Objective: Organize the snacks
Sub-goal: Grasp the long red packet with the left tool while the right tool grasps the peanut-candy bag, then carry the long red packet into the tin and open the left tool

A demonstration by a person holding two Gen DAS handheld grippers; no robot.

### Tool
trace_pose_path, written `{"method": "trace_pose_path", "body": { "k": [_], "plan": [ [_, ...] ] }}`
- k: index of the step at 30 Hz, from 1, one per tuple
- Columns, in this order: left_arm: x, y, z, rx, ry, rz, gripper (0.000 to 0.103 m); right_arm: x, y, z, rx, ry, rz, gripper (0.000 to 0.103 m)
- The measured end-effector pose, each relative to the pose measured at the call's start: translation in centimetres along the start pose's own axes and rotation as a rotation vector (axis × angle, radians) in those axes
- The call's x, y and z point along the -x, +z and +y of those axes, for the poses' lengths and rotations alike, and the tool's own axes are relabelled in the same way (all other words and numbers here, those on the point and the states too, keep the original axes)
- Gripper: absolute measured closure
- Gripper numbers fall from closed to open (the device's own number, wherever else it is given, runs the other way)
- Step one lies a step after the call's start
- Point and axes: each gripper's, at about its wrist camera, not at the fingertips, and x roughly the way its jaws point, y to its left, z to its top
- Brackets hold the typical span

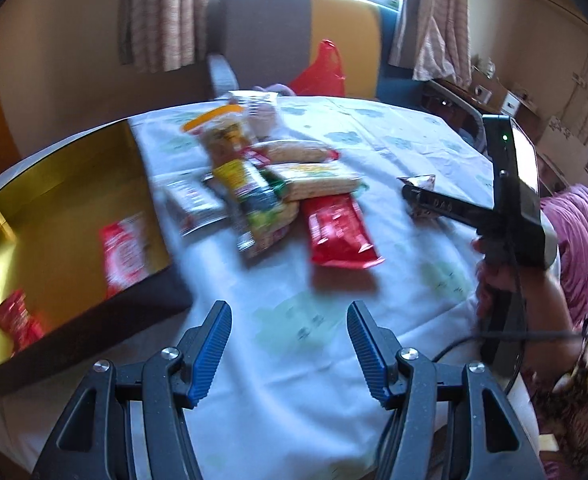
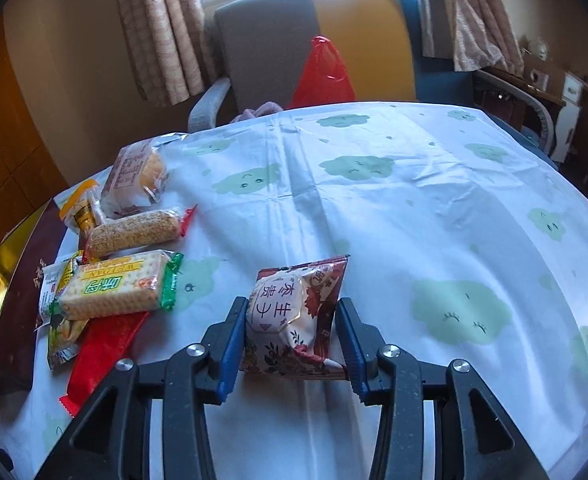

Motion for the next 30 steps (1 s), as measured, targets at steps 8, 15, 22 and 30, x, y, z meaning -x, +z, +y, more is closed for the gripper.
{"method": "trace_pose_path", "body": {
  "k": [8, 15, 22, 30],
  "plan": [
    [-5.5, 3.8, -3.0, -0.037, -0.005, 0.049, 0.042, 0.2, -0.3, -0.2, -0.02, -0.002, -0.03, 0.058],
    [-9.2, 4.8, -4.3, -0.092, 0.013, 0.056, 0.042, 0.3, -0.5, -0.8, -0.045, 0.023, -0.041, 0.058],
    [-8.1, 2.3, -4.1, -0.107, 0.003, -0.016, 0.049, 0.4, -0.5, -0.8, -0.05, 0.028, -0.046, 0.058],
    [-5.8, -0.3, -3.9, -0.091, -0.013, -0.041, 0.048, 0.5, -0.5, -0.8, -0.055, 0.032, -0.049, 0.058]
  ]
}}
